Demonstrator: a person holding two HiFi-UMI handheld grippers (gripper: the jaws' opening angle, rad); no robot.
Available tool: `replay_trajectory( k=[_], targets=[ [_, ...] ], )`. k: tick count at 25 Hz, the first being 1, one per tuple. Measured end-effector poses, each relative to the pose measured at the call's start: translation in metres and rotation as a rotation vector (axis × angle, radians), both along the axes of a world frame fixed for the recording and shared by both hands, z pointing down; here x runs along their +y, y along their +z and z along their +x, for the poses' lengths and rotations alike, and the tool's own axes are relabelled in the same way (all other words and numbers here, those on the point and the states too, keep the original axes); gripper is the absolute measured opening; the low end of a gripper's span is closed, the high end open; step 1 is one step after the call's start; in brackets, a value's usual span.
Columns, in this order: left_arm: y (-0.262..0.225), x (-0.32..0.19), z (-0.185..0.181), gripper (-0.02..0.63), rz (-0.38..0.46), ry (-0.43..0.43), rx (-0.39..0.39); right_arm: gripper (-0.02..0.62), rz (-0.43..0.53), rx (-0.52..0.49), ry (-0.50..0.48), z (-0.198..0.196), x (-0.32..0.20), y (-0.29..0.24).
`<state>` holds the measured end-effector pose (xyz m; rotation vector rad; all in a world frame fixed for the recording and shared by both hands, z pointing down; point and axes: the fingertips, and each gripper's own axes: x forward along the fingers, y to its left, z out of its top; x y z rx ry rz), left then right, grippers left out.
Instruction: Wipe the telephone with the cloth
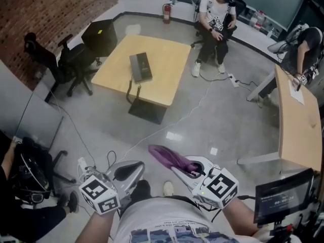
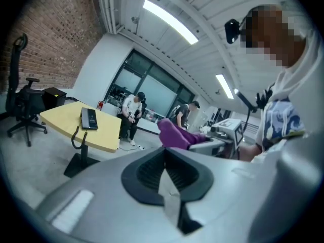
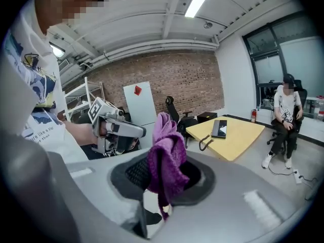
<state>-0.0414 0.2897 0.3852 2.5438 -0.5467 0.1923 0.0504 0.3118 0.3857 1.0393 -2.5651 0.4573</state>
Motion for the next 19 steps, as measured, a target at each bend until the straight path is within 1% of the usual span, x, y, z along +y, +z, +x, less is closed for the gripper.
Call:
replay_trajectory(
  k=[6,11,19],
  targets=[
    [0.003,0.028,0.008,0.007,-0.013,-0.017,-0.014,0.084,0.017,-0.018,-0.030,0.005,0.018,-0.005],
    [0.001,0.036,0.010,0.008,-0.003,0.003,-0.030,0.084,0.030,-0.025,-0.023,0.004,0.022,-0.008],
    [0.004,0.046,0.007,0.008,-0.005,0.020,-0.027,0.084,0.041,-0.031,-0.022,-0.003,0.029,-0.004]
  ],
)
